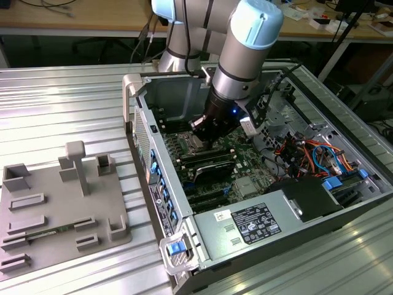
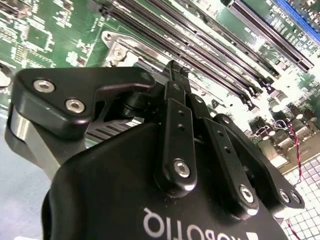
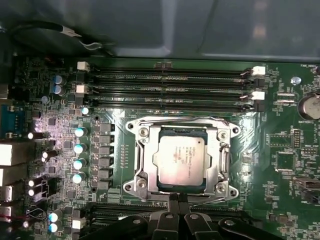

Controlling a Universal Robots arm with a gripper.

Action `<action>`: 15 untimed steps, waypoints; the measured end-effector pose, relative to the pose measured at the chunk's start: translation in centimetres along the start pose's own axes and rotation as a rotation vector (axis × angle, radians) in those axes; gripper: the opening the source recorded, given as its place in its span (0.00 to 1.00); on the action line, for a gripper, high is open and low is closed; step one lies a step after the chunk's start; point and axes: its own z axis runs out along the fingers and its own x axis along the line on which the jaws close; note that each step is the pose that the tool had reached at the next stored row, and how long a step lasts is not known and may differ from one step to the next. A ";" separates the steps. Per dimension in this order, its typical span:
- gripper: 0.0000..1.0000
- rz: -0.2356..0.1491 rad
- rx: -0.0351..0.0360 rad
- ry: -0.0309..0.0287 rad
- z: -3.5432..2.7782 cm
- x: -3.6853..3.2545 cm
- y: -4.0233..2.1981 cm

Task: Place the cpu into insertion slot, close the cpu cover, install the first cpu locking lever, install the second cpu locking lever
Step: 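Install the second cpu locking lever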

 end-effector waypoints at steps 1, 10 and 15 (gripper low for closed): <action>0.11 0.000 -0.0004 0.0000 0.18 0.29 0.01; 0.11 0.000 -0.0012 -0.0001 0.74 2.85 0.11; 0.11 0.000 -0.0030 -0.0001 0.92 3.43 0.13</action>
